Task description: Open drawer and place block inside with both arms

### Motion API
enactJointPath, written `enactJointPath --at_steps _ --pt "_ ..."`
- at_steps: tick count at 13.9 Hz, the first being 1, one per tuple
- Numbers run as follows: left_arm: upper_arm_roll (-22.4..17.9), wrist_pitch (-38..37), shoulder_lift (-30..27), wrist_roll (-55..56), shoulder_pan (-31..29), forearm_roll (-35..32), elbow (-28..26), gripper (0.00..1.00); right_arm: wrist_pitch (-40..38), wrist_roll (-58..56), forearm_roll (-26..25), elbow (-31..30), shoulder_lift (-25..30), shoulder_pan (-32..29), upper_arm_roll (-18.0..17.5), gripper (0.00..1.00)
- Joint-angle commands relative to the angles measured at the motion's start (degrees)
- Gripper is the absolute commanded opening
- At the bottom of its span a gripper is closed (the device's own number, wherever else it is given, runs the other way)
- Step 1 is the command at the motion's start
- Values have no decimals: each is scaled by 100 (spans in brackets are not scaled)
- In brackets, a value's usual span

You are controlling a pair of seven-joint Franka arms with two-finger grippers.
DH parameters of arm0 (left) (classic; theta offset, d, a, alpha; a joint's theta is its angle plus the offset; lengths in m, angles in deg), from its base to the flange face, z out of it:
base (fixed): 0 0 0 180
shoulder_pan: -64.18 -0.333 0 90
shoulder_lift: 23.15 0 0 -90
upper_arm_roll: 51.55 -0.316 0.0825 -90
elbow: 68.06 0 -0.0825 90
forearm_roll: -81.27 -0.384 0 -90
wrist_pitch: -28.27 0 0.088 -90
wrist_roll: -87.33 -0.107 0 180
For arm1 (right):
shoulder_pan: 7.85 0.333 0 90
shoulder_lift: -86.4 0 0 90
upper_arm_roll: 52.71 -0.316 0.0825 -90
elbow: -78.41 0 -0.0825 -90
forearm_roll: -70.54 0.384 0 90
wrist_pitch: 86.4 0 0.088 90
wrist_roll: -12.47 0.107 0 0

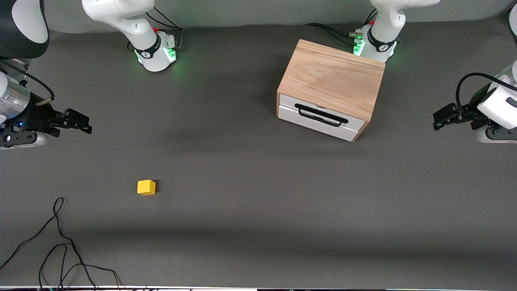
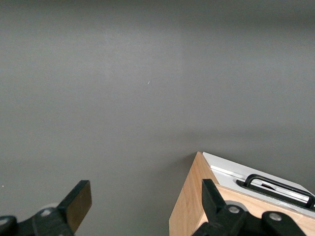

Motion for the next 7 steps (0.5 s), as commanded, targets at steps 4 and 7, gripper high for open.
enactJointPath --at_steps 4,7 --pt "36 -135 -33 -1 10 -51 -72 100 -65 13 21 66 -104 43 23 100" --pt "176 -293 -15 882 168 37 -1 100 -30 -5 47 66 -147 34 49 100"
